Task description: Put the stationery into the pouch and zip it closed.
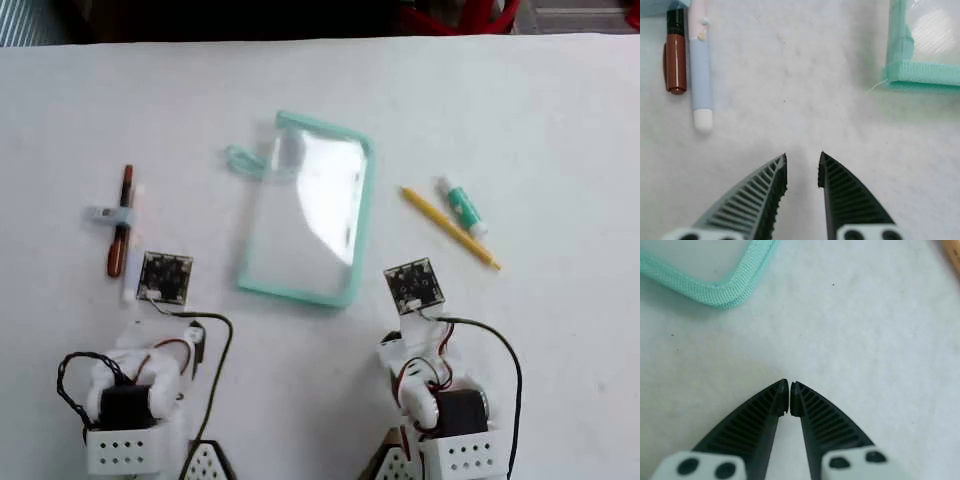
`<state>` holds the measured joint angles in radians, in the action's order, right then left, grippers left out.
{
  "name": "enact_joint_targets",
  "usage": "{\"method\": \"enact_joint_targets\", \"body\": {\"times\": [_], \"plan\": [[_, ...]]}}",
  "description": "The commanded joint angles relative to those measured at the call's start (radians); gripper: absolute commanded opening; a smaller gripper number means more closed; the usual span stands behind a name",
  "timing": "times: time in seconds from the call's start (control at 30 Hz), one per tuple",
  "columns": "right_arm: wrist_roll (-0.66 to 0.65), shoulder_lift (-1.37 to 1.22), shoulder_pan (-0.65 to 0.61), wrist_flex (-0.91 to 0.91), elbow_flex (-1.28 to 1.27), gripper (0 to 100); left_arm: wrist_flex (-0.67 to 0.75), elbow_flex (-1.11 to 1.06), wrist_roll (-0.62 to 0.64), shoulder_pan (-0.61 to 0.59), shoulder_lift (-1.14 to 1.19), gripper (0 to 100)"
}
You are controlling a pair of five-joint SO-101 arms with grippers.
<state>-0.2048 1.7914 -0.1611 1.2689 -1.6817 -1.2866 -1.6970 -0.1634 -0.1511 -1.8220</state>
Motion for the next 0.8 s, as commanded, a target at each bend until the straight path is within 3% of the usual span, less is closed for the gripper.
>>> {"method": "enact_joint_targets", "body": {"times": [0.0, 0.67, 0.77], "plan": [[0.008, 0.008, -0.004, 0.002, -0.009, 2.1, 0.054, 0.005, 0.008, 0.005, -0.002, 12], [0.008, 0.008, -0.001, 0.002, -0.009, 2.1, 0.054, 0.026, 0.002, 0.001, -0.002, 12], [0.008, 0.008, -0.001, 0.002, -0.009, 2.1, 0.061, 0.063, -0.089, 0.007, -0.002, 12]]}}
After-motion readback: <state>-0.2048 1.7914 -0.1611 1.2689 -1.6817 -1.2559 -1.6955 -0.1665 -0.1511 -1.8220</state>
